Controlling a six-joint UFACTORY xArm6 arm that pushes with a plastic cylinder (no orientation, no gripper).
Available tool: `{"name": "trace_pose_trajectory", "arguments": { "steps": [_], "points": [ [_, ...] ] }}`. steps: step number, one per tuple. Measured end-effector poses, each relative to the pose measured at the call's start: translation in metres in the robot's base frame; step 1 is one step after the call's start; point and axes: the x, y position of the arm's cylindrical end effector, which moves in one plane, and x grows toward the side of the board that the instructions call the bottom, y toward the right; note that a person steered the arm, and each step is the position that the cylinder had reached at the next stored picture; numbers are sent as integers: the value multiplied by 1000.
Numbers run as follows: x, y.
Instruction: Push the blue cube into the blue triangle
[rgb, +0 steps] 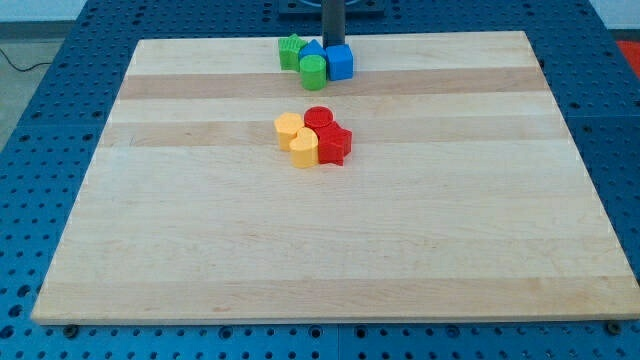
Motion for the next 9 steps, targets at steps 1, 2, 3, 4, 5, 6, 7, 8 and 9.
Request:
{"name": "trace_pose_trajectory", "arguments": {
  "steps": [1,2,3,4,5,6,7,8,9],
  "points": [
    [-8,46],
    [-2,76],
    [15,73],
    [22,62],
    [22,41],
    [22,22],
    [22,2],
    [22,7],
    [29,57]
  ]
}}
